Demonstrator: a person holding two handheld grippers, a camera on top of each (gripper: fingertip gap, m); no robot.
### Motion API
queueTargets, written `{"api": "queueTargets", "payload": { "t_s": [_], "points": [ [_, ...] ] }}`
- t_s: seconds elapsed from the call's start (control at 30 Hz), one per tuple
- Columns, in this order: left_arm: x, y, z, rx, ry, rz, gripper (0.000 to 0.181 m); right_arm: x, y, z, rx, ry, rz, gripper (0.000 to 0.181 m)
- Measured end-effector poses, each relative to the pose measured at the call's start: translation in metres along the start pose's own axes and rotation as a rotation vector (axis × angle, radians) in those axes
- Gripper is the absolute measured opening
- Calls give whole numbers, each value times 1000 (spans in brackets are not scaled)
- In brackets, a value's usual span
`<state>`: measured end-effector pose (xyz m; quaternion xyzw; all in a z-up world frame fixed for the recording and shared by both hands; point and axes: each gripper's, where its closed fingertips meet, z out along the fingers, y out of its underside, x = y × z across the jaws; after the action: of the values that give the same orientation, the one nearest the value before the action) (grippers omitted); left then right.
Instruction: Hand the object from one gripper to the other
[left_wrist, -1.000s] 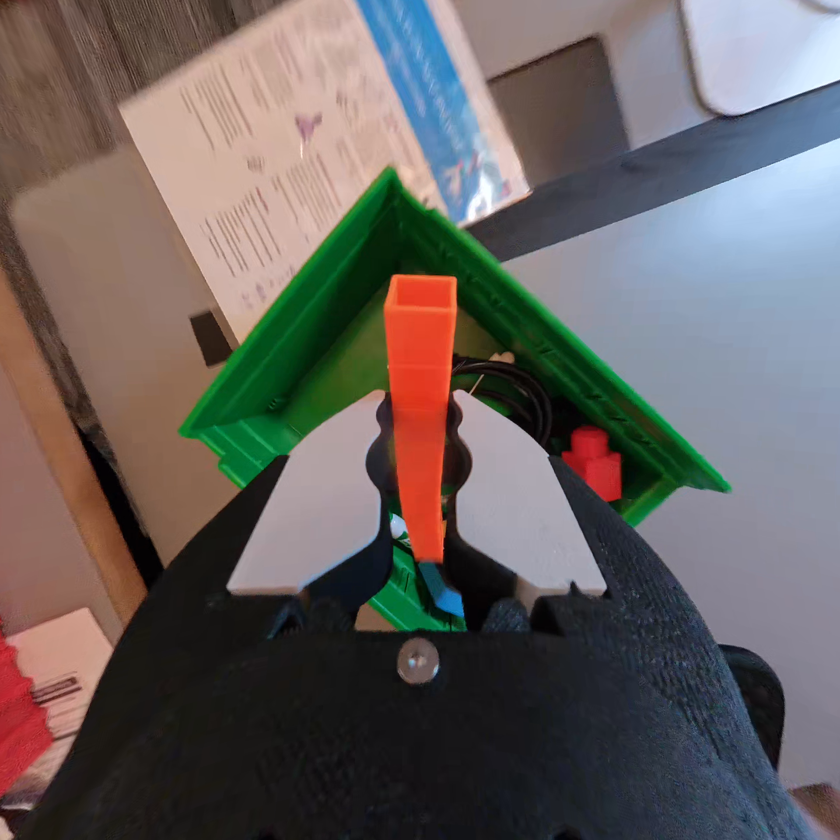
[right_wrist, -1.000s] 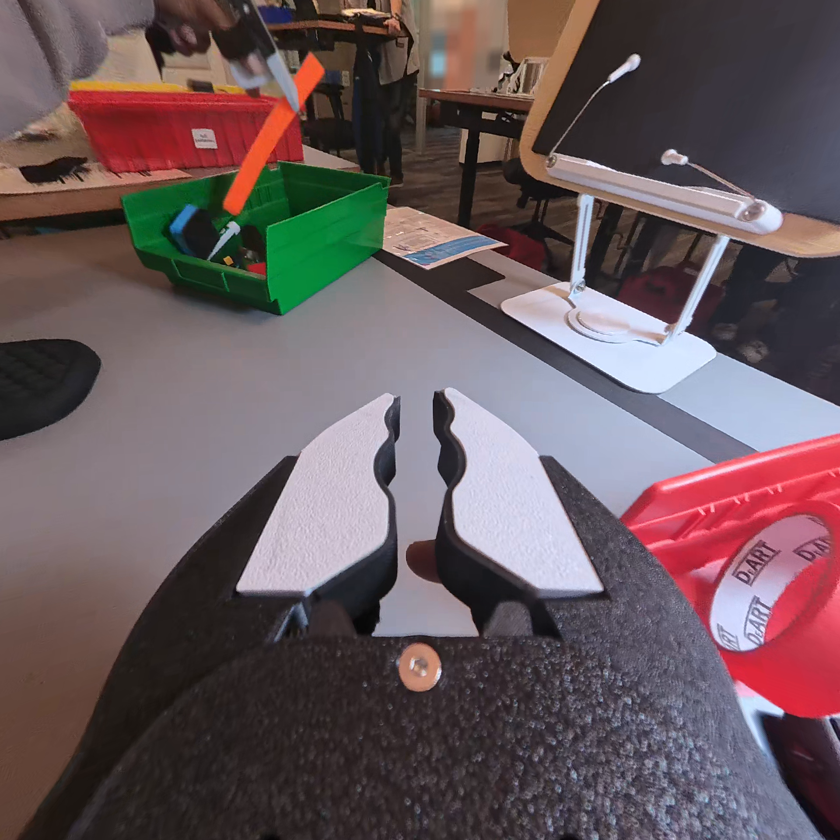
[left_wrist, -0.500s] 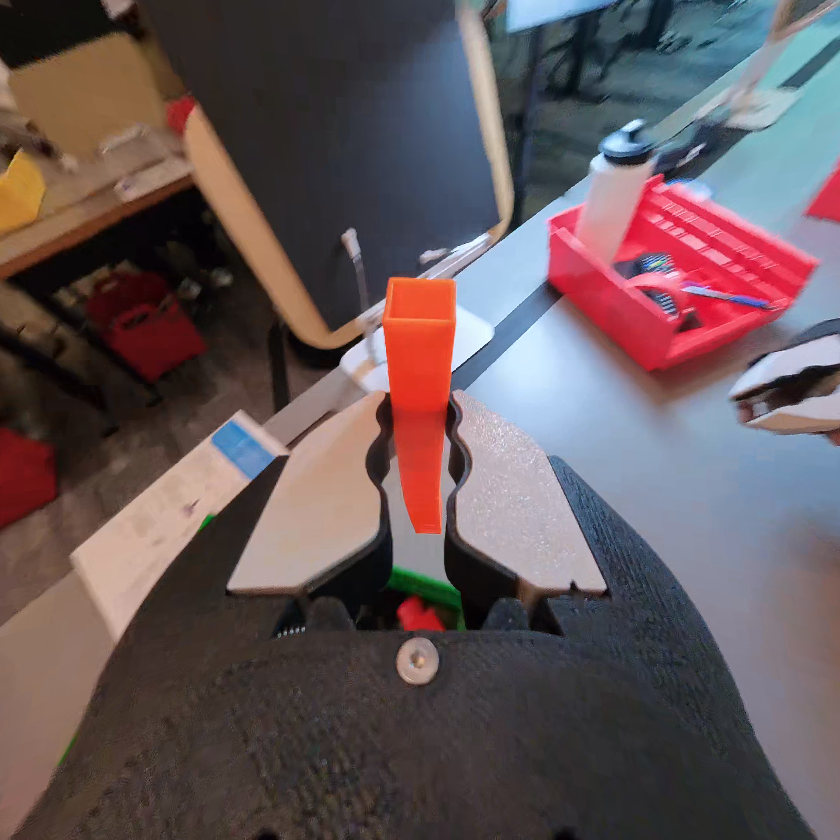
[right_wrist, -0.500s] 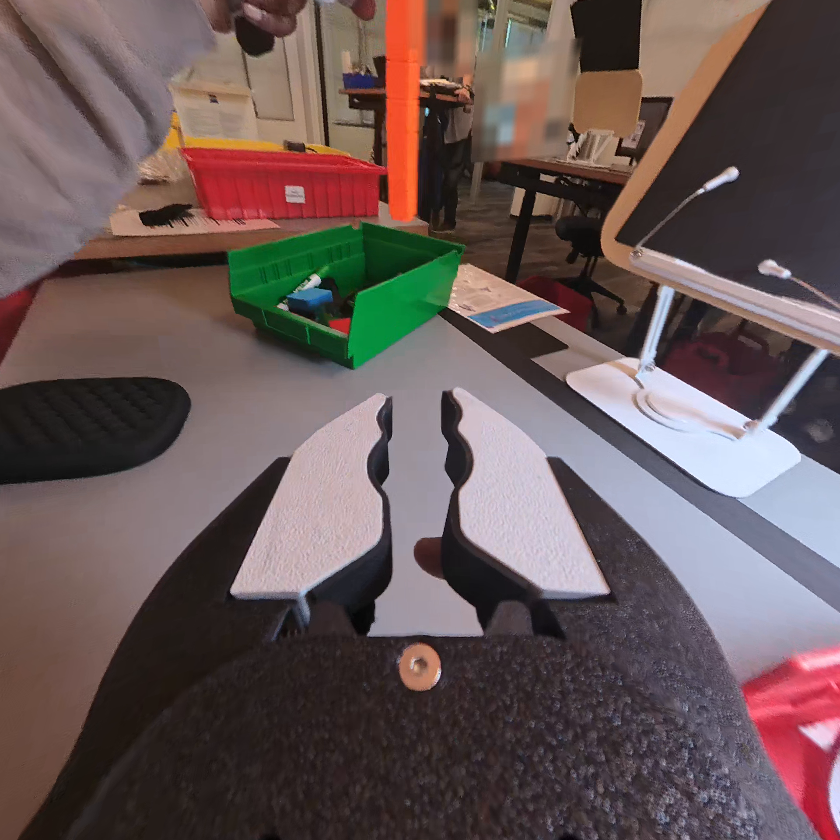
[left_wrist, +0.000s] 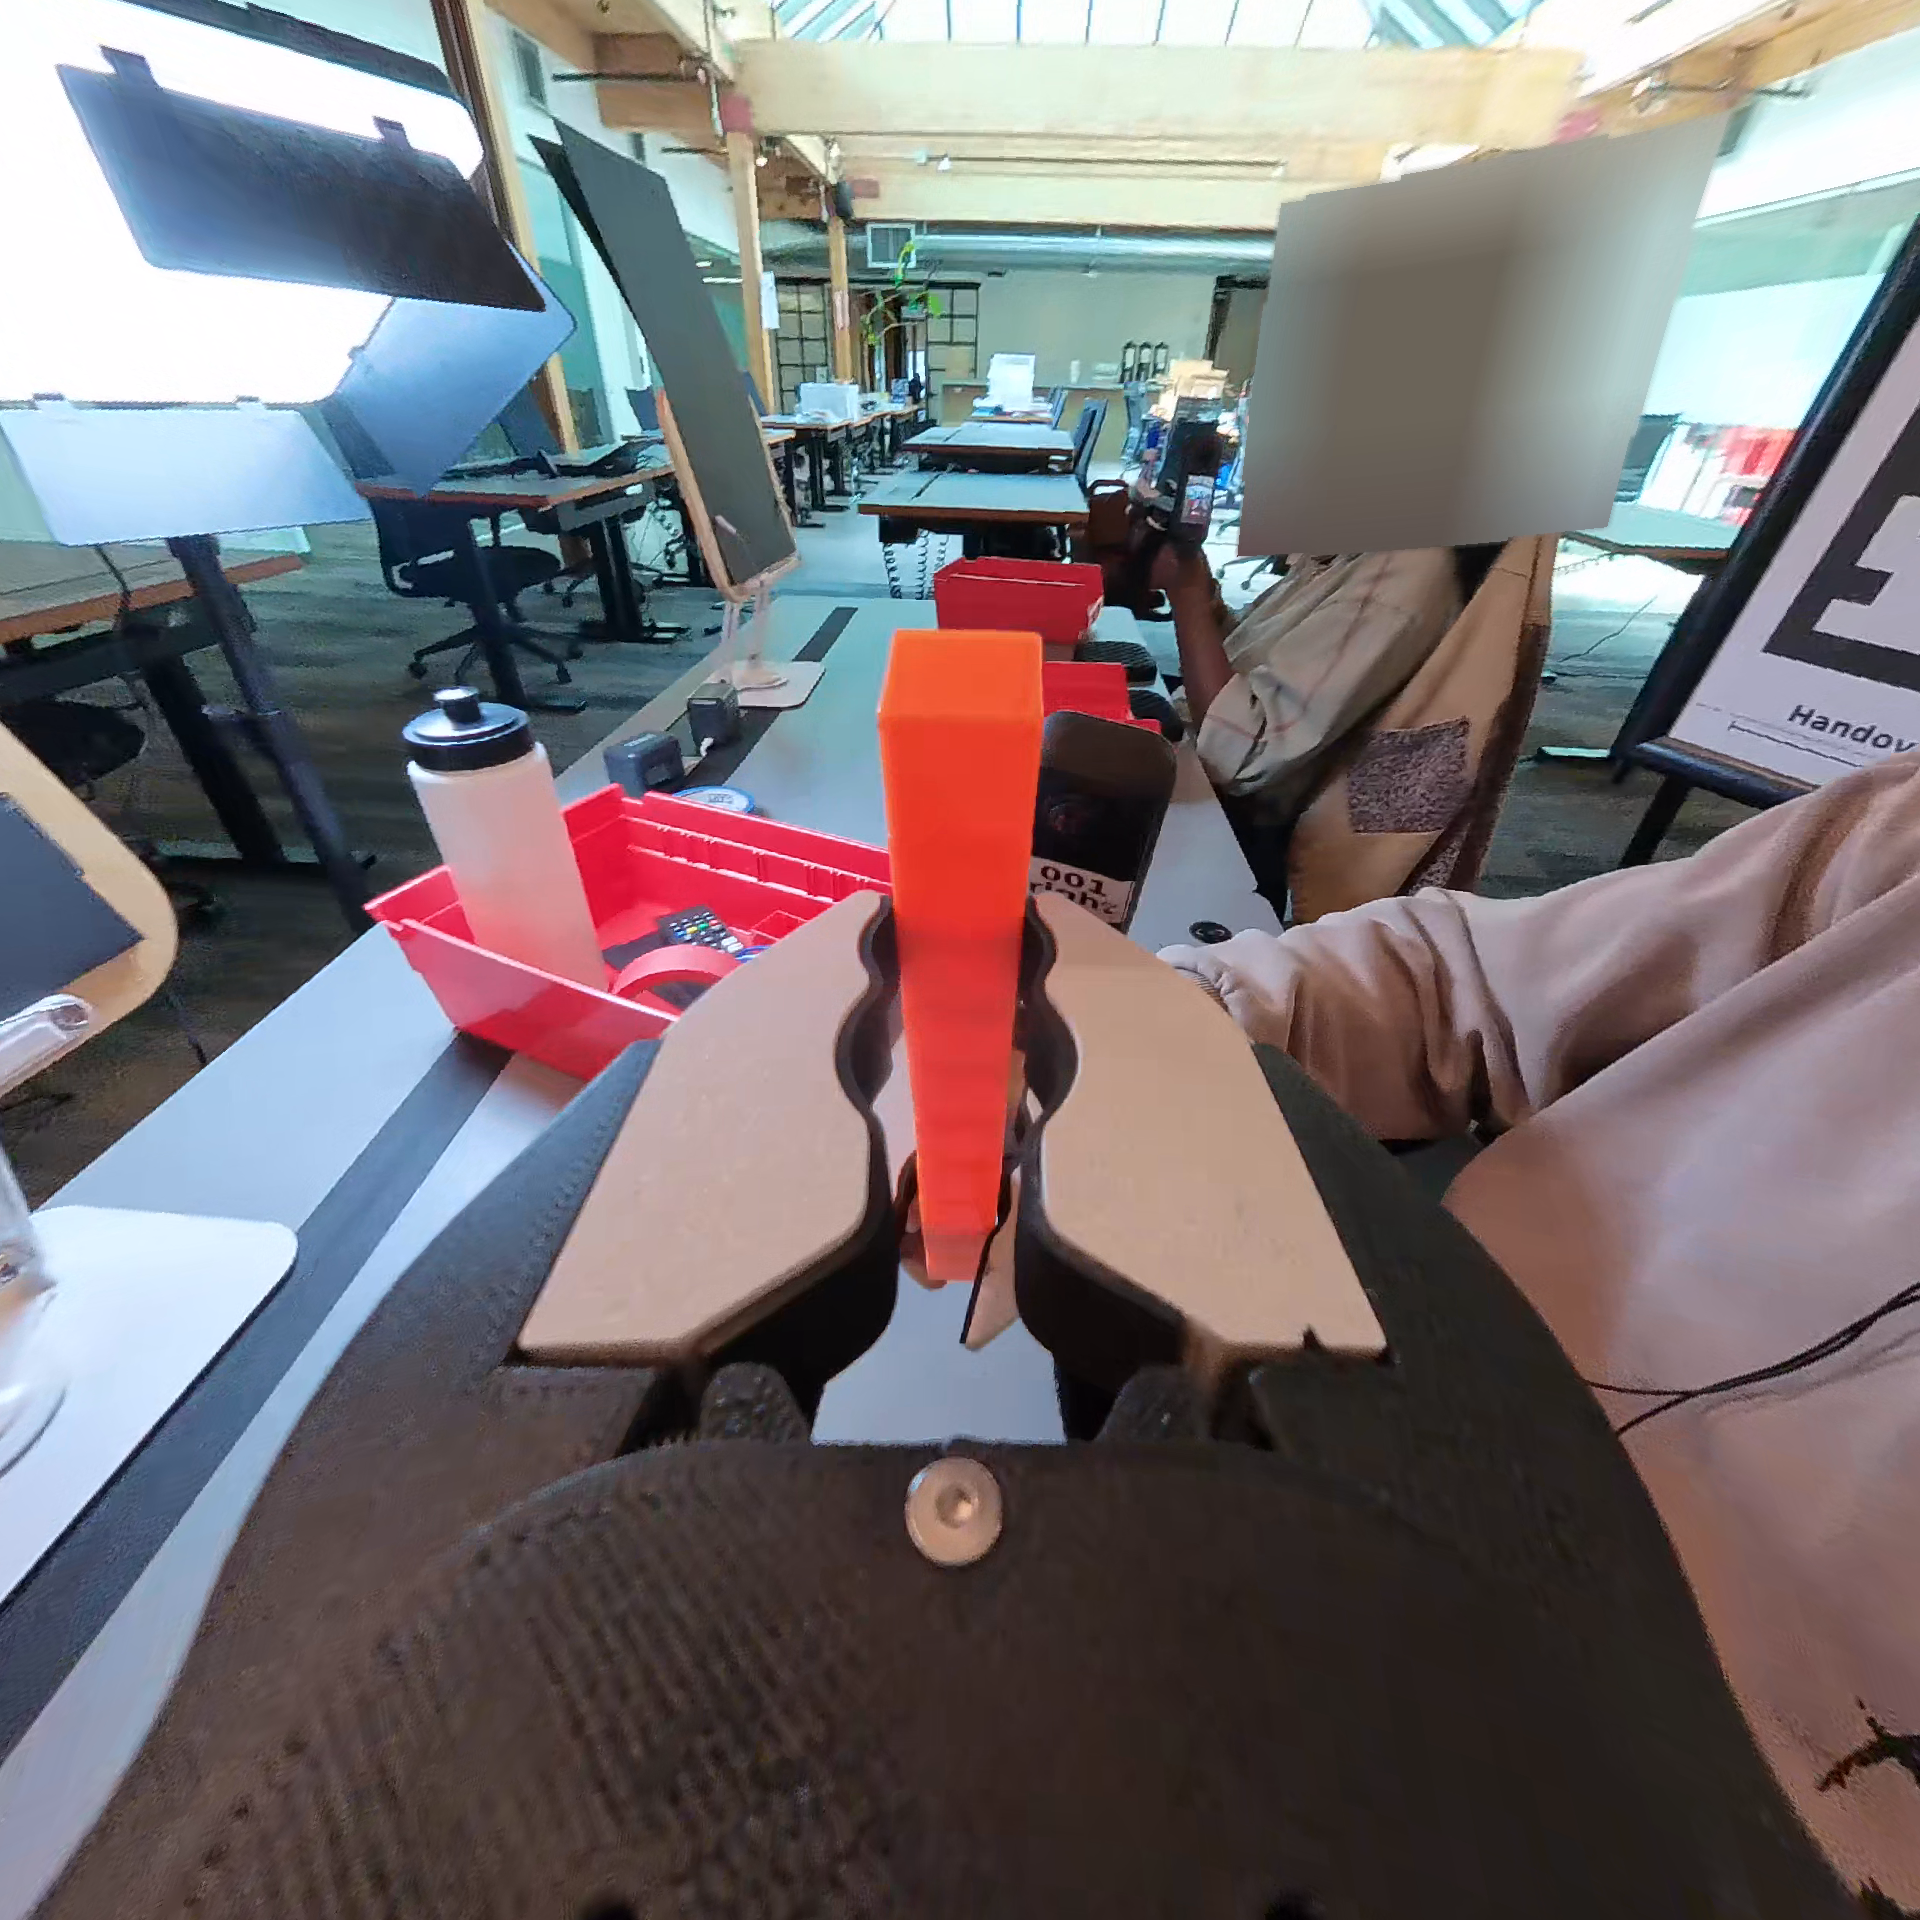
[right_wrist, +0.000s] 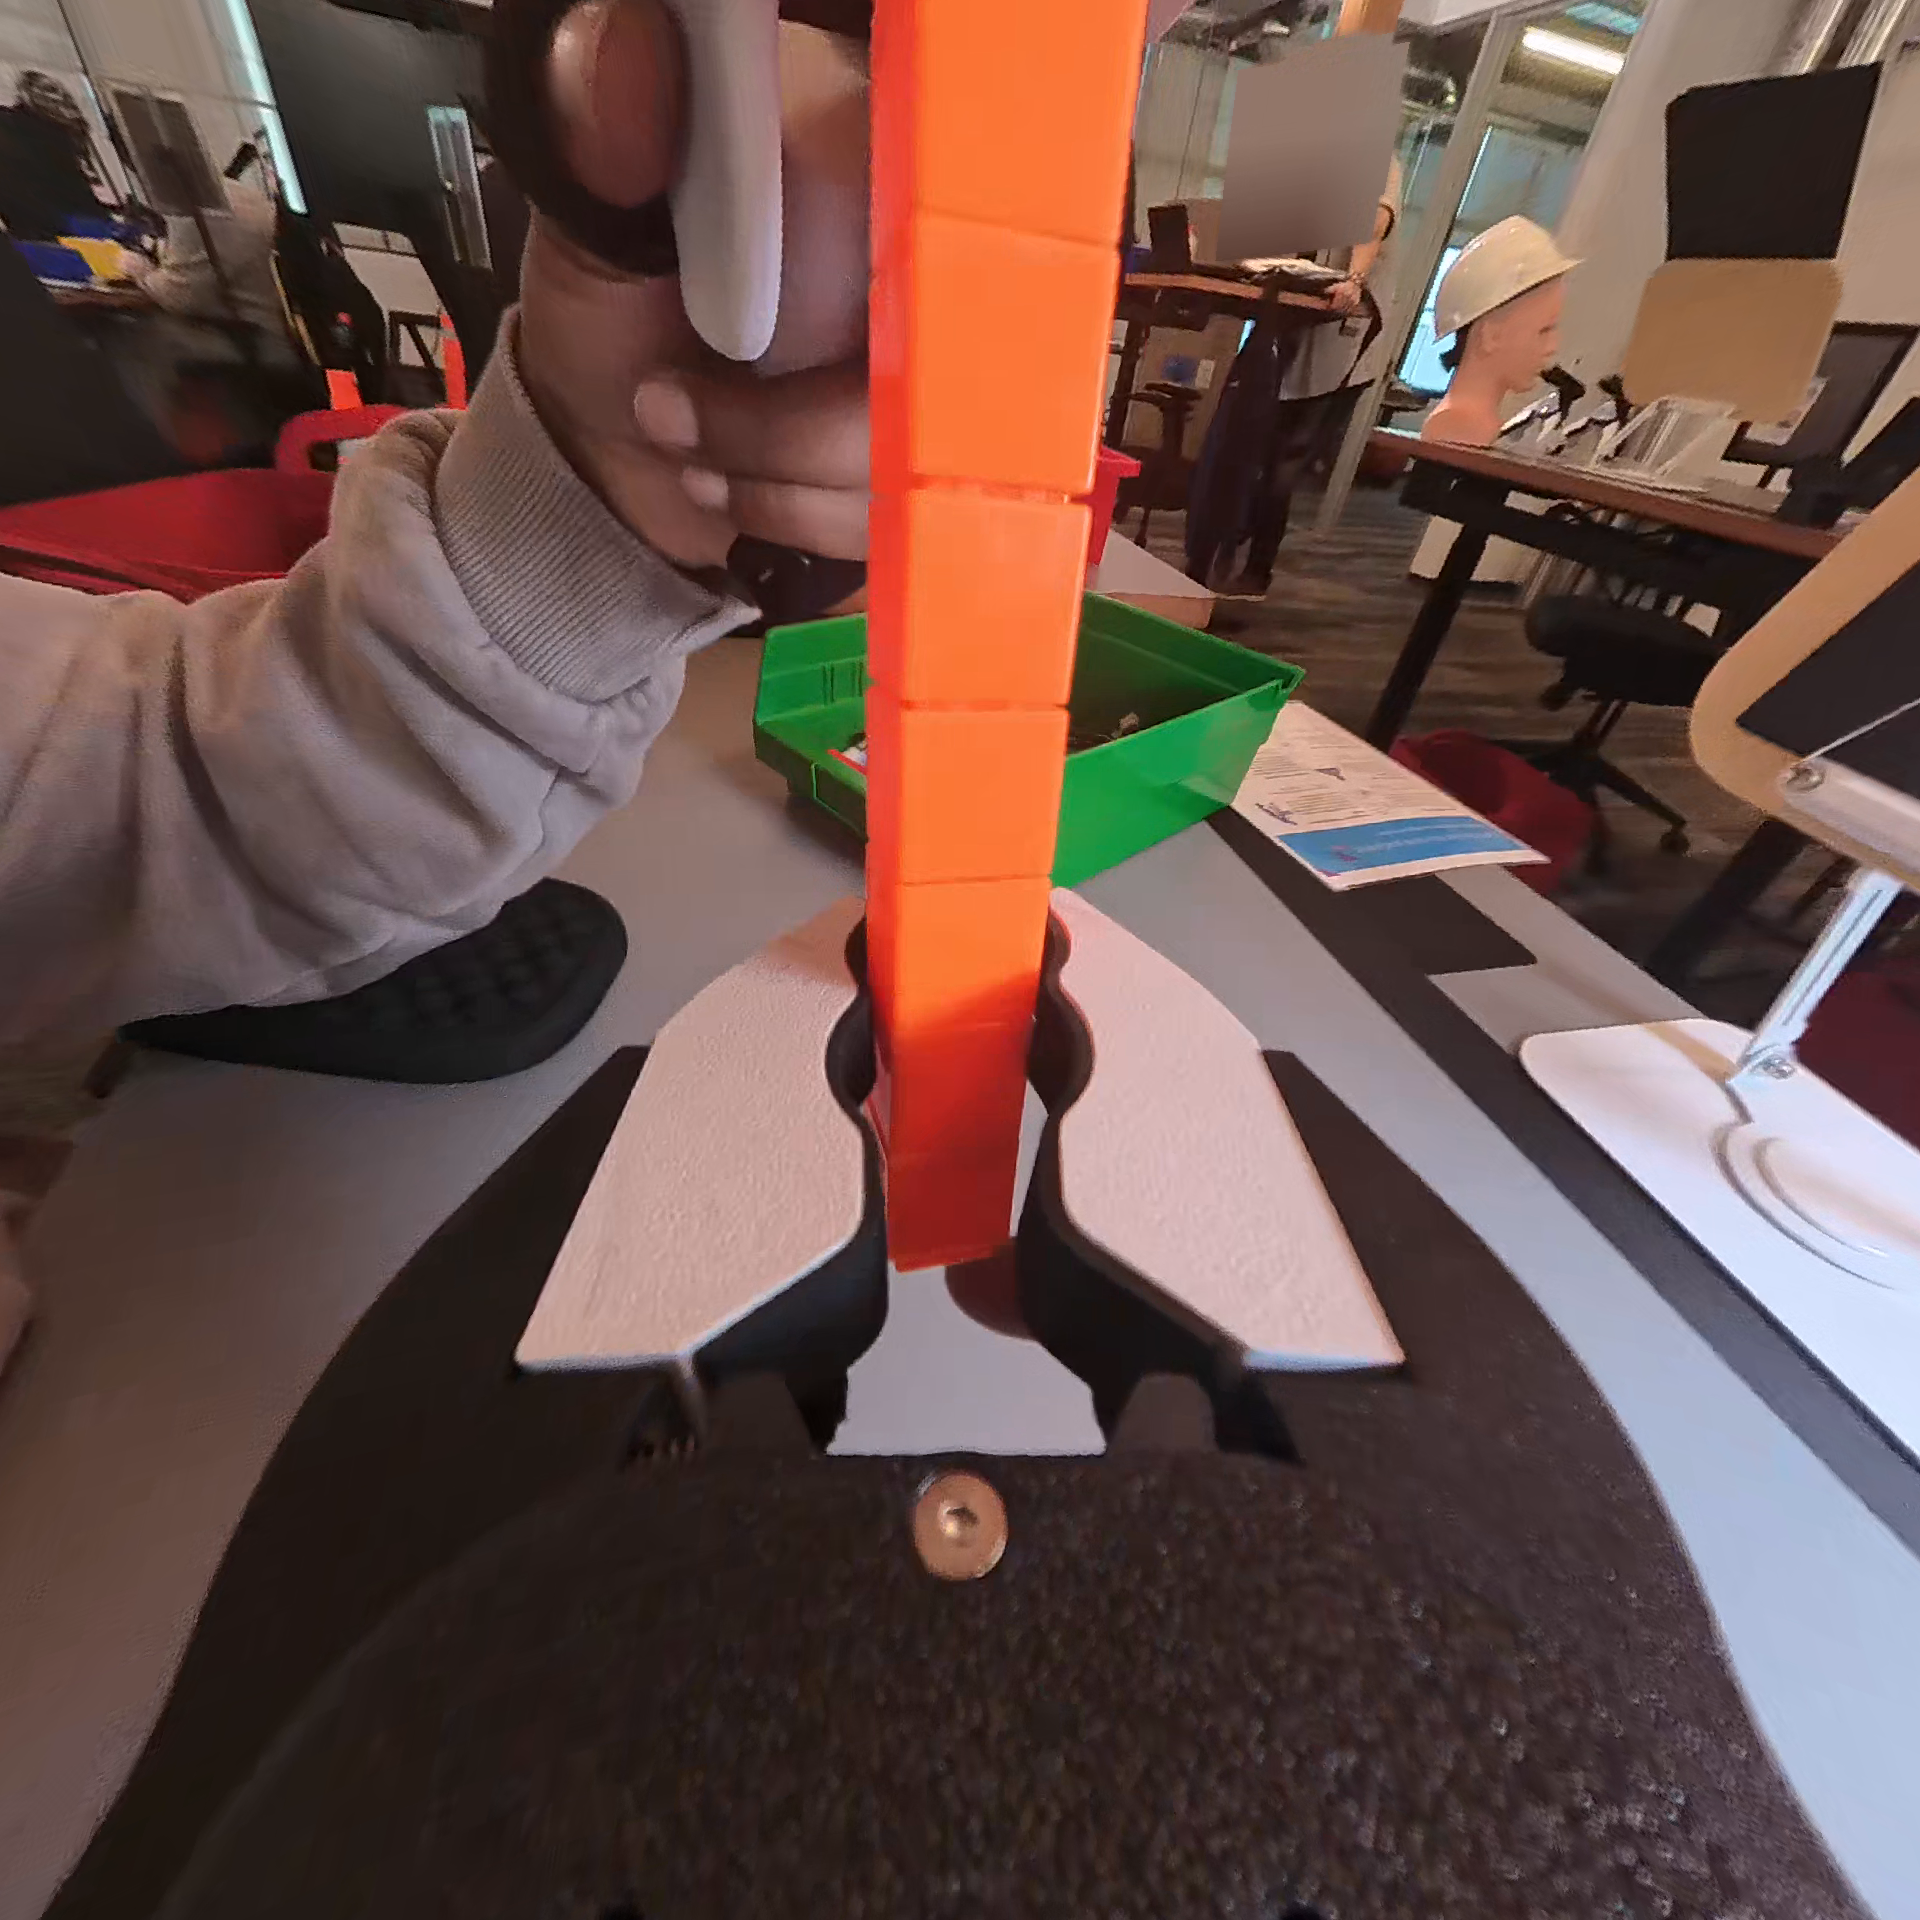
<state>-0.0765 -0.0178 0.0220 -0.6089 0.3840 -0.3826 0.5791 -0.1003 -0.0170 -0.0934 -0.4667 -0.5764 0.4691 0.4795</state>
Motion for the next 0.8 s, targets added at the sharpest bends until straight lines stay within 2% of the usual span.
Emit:
{"api": "queueTargets", "payload": {
  "t_s": [0.13, 0.43, 0.57, 0.63, 0.73, 0.8],
  "points": [
    [-1, 13, 8, -24, 14, 22, 22, -3, 13, 0, -34, -23, 57, 24],
    [6, 44, 6, -234, 36, 49, 23, -11, 42, 13, -190, -31, 41, 23],
    [6, 51, 4, -263, 37, 44, 23, -11, 49, 13, -232, -25, 36, 23],
    [5, 51, 4, -239, 37, 33, 24, -12, 49, 14, -228, -29, 43, 24],
    [-1, 34, -1, -69, 28, 3, 23, -6, 33, 8, -193, -14, 60, 24],
    [-13, 22, -9, 37, -23, -12, 30, 9, 12, -2, -138, 76, 51, 24]
  ]
}}
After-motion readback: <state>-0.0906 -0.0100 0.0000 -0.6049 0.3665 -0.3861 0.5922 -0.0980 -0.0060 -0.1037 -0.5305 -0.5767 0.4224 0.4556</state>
